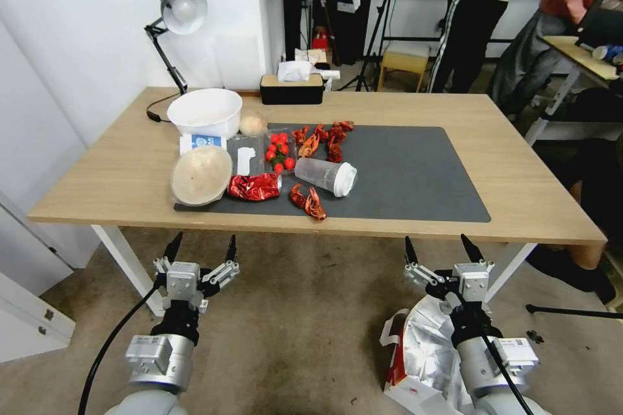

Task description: Pick up the food delivery bag from the floor and place it on the table.

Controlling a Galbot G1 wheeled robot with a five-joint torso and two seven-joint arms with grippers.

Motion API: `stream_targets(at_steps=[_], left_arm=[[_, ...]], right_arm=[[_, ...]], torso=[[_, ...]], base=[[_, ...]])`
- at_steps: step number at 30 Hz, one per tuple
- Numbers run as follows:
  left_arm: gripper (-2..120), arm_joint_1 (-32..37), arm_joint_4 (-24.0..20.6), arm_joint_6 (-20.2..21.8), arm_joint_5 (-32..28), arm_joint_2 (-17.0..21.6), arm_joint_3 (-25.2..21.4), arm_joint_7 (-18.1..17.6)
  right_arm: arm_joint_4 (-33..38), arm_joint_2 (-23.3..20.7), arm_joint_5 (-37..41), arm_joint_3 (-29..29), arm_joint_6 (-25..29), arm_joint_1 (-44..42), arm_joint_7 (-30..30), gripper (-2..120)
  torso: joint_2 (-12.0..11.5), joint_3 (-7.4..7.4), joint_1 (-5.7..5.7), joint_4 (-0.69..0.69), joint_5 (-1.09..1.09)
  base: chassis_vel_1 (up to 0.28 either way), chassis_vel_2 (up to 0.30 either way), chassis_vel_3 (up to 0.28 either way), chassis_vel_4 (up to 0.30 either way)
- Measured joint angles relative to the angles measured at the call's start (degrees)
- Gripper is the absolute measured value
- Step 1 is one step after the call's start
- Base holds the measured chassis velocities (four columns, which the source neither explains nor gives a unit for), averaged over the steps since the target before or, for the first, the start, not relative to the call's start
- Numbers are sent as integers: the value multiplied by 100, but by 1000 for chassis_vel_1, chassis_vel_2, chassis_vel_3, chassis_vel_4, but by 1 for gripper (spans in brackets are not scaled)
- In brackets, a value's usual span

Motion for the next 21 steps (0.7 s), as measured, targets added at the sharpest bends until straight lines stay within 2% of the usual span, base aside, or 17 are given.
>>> stream_targets(at_steps=[14, 17, 19, 20, 21], left_arm=[[96, 0, 0, 0, 0, 0, 0, -1], [97, -19, 29, -25, -38, 43, -1, -24], [103, -125, 195, -171, -260, 258, -28, -171], [105, -240, 362, -330, -497, 498, -72, -331], [105, -240, 362, -330, -497, 498, -72, -331]], right_arm=[[-7, -7, 4, 0, 3, 7, 1, 100], [-112, -128, 57, 14, 82, 122, 35, 100], [-485, -558, 231, 114, 379, 541, 199, 100], [-626, -751, 300, 168, 502, 725, 271, 100], [-626, -751, 300, 168, 502, 725, 271, 100]], torso=[[0, 0, 0, -1, 0], [1, 0, 0, -3, 0], [1, 0, -1, 1, 3], [0, 0, 0, 7, 0], [0, 0, 0, 7, 0]], base=[[0, 0, 0, 0], [0, 0, 0, 0], [0, 0, 0, 0], [0, 0, 0, 0], [0, 0, 0, 0]])
